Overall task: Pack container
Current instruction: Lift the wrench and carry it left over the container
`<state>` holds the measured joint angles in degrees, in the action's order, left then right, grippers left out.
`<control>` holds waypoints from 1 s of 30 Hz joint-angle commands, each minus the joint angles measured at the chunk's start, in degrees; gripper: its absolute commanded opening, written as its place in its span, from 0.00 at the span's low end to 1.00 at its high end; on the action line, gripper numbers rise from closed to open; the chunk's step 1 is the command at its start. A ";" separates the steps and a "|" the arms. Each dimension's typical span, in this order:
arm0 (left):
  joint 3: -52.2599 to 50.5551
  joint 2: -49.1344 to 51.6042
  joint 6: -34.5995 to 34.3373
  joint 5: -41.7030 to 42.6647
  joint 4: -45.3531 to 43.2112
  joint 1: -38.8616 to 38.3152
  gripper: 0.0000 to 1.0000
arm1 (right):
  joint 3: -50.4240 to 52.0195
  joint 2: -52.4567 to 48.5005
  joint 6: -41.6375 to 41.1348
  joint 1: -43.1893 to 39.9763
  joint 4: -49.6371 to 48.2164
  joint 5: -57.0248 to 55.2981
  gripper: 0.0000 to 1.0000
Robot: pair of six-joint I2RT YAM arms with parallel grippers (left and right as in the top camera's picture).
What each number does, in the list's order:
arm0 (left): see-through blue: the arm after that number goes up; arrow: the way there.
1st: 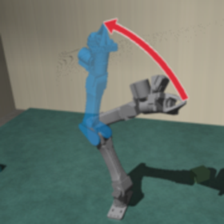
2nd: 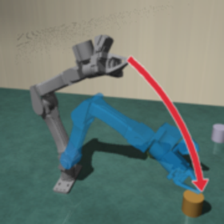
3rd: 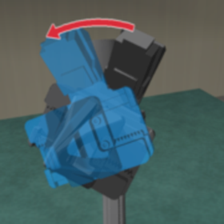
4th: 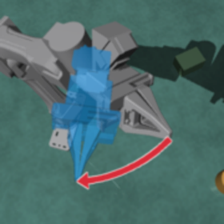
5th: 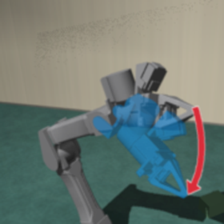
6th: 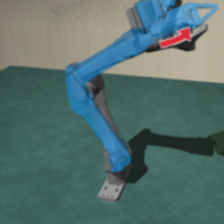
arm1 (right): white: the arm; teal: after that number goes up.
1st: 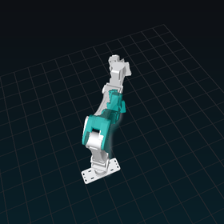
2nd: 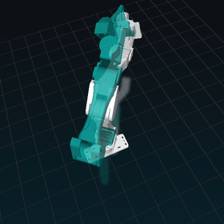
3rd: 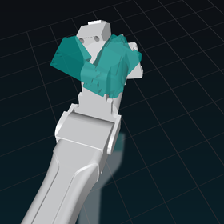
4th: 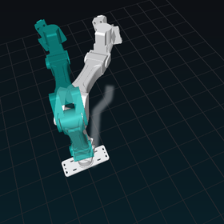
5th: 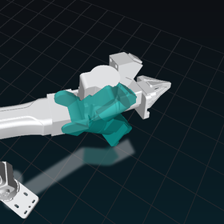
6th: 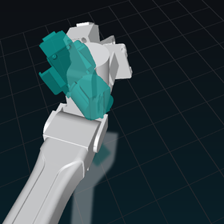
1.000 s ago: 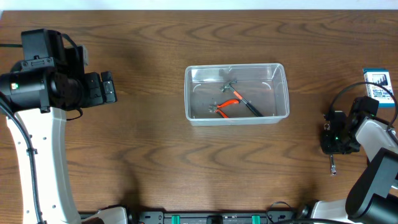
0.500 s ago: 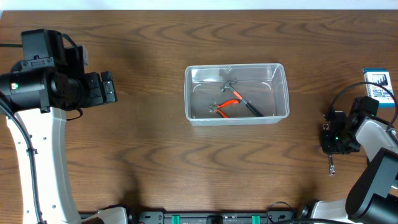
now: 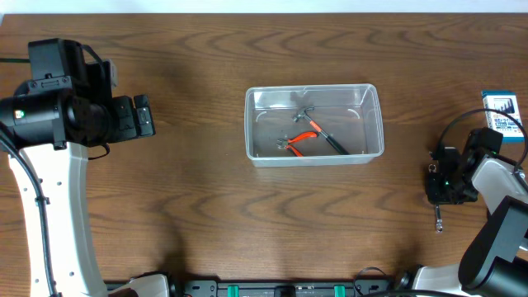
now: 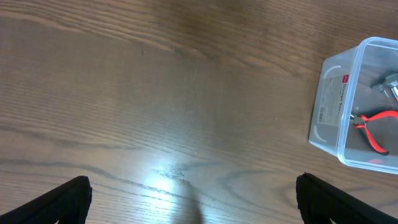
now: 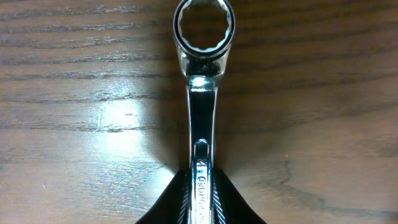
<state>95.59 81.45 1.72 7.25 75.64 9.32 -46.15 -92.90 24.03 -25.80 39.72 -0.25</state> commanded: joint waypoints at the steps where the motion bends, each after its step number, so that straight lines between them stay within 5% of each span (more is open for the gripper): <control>1: 1.01 0.17 -0.02 -0.48 0.17 0.26 0.98 | -2.82 0.00 -0.87 -0.37 0.17 -0.37 0.13; 13: 1.01 0.17 -0.02 -0.46 -0.48 0.26 0.98 | -16.94 0.00 -1.27 3.21 7.32 -0.35 0.11; 23: 1.01 0.17 -0.02 -0.48 -0.92 0.26 0.98 | -29.83 0.00 -0.26 18.71 9.25 -0.39 0.11; 30: 1.01 0.17 -0.02 -0.46 -0.92 0.26 0.98 | -32.54 0.00 3.93 31.30 0.92 -0.63 0.10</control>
<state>95.59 81.45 1.72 7.25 74.63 9.32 -77.28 -92.92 26.02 1.56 42.61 -1.04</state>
